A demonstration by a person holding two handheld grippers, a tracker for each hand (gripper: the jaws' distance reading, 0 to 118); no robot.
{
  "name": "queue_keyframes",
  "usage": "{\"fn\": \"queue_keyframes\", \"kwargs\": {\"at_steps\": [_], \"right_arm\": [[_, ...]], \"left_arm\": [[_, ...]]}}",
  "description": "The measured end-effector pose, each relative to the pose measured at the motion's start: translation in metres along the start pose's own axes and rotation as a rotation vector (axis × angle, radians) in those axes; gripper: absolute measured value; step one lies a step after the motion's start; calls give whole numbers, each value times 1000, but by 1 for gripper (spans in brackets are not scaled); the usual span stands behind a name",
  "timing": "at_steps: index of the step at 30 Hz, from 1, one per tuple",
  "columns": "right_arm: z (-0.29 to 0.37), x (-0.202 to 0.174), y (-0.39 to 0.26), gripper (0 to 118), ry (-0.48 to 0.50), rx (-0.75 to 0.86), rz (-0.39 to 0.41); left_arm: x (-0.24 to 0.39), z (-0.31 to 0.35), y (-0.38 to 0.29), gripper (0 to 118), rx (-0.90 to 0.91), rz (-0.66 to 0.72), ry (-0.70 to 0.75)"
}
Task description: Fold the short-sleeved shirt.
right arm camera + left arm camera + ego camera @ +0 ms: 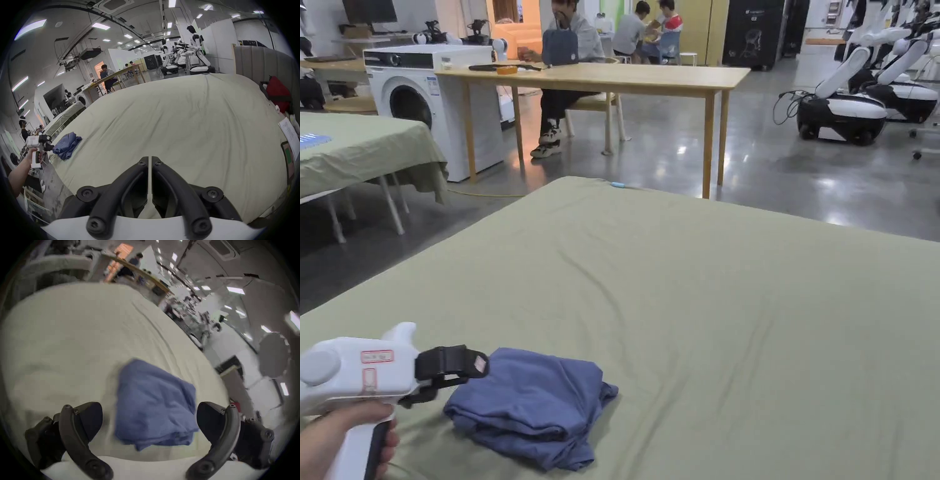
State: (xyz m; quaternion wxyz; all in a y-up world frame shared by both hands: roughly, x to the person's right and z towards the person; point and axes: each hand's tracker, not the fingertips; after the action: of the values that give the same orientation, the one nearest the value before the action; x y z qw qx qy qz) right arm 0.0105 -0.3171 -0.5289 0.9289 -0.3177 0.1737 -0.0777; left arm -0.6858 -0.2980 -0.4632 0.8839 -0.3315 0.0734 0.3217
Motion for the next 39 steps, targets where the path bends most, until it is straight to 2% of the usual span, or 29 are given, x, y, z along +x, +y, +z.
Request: {"fn": "queue_keyframes", "kwargs": {"at_steps": [2, 3, 5, 6, 9, 13, 18, 20, 22, 26, 27, 29, 32, 39], "right_arm": [[2, -2, 3, 5, -1, 8, 10], [1, -2, 6, 5, -6, 9, 19], [-3, 7, 15, 5, -54, 3, 55], [-1, 8, 24, 5, -82, 26, 72], [5, 14, 50, 5, -119, 82, 104], [21, 21, 92, 5, -190, 234, 147], [77, 28, 145, 5, -234, 445, 173], [104, 32, 163, 5, -216, 512, 157], [121, 31, 177, 5, -213, 501, 177], [136, 19, 189, 5, -245, 477, 295], [136, 17, 191, 5, -286, 471, 298], [127, 17, 194, 5, -334, 416, 254], [121, 23, 189, 5, -306, 414, 231], [122, 19, 185, 5, -285, 434, 241]], "left_arm": [[17, 4, -2, 109, 38, -72, 128], [36, 5, -8, 94, 63, -130, 167], [85, -2, -28, 16, 100, -256, 259], [107, -13, -38, 7, 121, -350, 242], [188, -27, -68, 7, 172, -486, 168], [314, -27, -117, 7, 376, -590, 33], [432, -2, -152, 7, 555, -775, -32], [465, 9, -156, 7, 614, -789, -16], [487, 24, -158, 7, 635, -795, -79], [508, 39, -161, 7, 611, -771, -142], [511, 40, -162, 7, 599, -776, -141], [518, 38, -162, 7, 584, -773, -113], [518, 43, -167, 7, 558, -749, -185], [515, 34, -171, 7, 541, -752, -138]]}}
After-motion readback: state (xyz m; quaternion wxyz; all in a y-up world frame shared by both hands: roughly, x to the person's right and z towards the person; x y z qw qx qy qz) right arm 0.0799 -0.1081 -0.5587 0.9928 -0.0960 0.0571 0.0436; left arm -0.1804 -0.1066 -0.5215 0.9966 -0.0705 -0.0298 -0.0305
